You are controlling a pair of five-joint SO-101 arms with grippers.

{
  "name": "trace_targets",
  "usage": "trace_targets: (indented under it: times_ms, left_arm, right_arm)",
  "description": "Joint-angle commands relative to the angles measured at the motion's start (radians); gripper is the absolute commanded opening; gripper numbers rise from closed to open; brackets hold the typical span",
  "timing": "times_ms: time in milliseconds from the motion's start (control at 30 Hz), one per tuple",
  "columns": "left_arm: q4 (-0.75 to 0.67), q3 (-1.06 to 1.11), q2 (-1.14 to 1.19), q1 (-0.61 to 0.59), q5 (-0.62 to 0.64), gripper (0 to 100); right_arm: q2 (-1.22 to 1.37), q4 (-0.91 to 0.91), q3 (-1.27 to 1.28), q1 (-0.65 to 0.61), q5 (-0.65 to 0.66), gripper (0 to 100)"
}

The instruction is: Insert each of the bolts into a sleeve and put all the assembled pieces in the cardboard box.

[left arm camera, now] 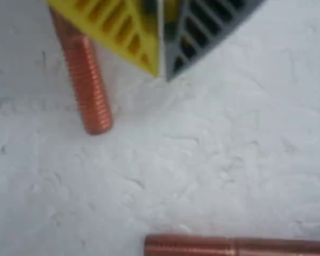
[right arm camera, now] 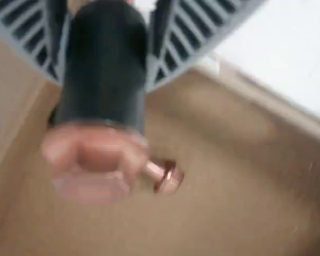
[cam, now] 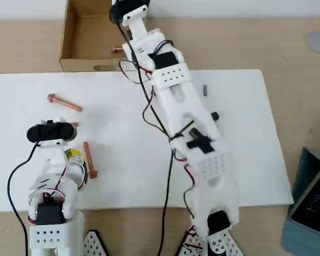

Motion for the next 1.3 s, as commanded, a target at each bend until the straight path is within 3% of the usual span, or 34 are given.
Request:
trace_targets:
  times_ms: [0, 333, 433, 533, 1000, 1267]
  left_arm:
    - [-0.002, -0.003, -0.012, -0.005, -0.003, 0]
    - [-0.002, -0.003, -0.012, -0.005, -0.003, 0]
    - [-0.002, -0.003, -0.012, -0.005, -0.003, 0]
    - [-0.002, -0.003, -0.012, -0.005, -0.003, 0]
    - [-0.002, -0.003, -0.012, -0.005, -0.003, 0]
    - [0.000, -0.003, -0.012, -0.006, -0.003, 0]
  right_arm:
    - [0.090, -0.029, -0.234, -0.007, -0.002, 1.1]
    - [0.383, 0.031, -0.567, -0.013, 0.018, 1.7]
    - [0.426, 0.058, -0.627, -0.016, 0.025, 8.1]
    - [0.453, 0.066, -0.665, -0.016, 0.025, 14.3]
    - [0.460, 0.110, -0.702, -0.012, 0.026, 14.5]
    - [0.461, 0.391, -0.934, -0.012, 0.078, 14.6]
